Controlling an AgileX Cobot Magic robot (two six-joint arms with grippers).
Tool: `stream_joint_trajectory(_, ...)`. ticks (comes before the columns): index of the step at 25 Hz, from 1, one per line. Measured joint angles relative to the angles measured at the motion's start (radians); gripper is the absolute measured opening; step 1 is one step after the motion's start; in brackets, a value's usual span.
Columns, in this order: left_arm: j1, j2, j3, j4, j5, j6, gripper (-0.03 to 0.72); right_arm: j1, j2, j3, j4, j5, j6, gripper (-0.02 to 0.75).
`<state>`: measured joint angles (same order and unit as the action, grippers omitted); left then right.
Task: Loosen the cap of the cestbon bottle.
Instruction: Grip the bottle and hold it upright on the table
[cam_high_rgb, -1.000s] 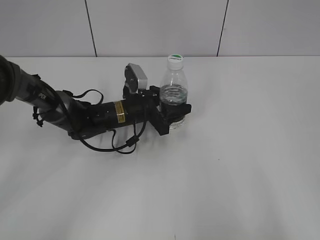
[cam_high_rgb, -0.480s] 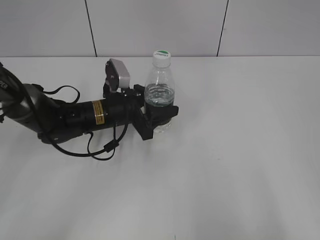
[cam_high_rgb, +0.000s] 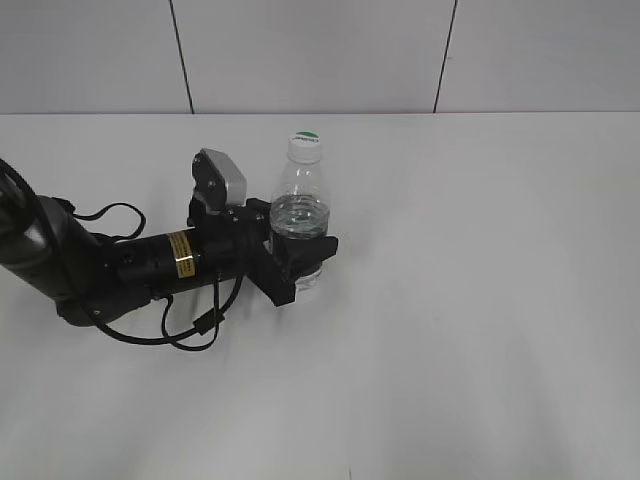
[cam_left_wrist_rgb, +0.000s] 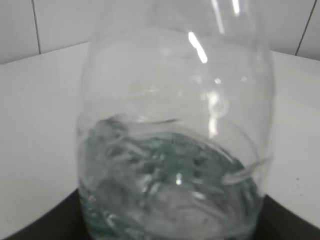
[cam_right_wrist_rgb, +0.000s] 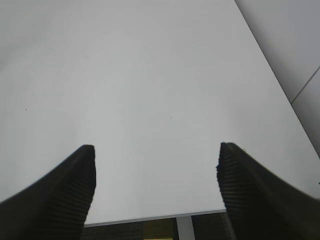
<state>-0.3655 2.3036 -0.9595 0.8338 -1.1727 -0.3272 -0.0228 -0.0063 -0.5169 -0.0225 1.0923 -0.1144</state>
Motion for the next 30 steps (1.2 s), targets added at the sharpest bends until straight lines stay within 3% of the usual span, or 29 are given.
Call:
stream_joint_trajectory(11,-0.046,0.037,-0.023,-0.051,-0.033,0.004,0.405,0.0,0.0,0.0,0.0,0.0,0.0,0.58)
stream_joint_trajectory(30,-0.047,0.066,-0.033,-0.046,-0.077,0.011,0.405,0.0,0.0,0.0,0.0,0.0,0.0,0.58)
